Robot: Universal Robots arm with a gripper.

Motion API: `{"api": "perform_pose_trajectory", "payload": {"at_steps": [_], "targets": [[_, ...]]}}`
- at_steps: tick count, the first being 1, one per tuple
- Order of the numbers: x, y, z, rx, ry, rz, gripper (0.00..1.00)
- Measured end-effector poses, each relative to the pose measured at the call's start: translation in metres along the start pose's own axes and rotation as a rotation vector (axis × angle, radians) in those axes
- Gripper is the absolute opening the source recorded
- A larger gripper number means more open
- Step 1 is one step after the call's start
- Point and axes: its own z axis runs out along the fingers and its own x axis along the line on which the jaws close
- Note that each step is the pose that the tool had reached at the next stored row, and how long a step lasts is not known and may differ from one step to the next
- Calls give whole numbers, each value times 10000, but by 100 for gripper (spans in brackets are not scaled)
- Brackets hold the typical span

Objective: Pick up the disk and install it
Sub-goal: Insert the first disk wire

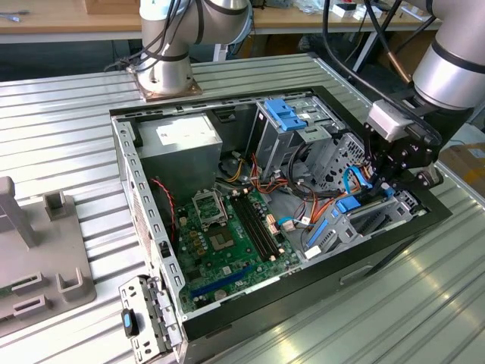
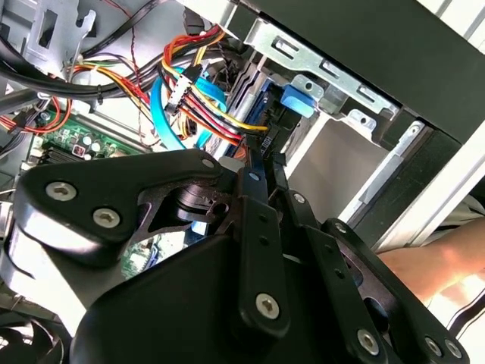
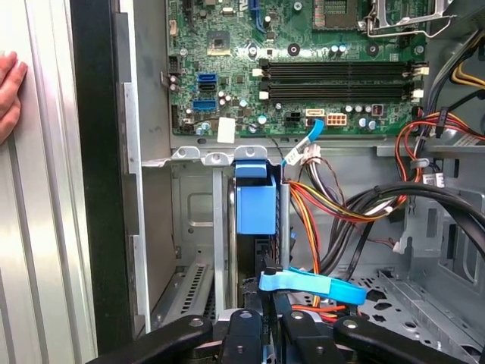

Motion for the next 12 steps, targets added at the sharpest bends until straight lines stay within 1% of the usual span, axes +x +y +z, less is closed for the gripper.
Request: {"api": "perform_pose_trajectory", "payload": {"at_steps": [3, 4, 12], "targets": [[0, 8, 0, 1, -13, -1, 17], [-8, 10, 1, 0, -36, 3, 17], [-10, -3, 7, -1, -37, 4, 17]]}}
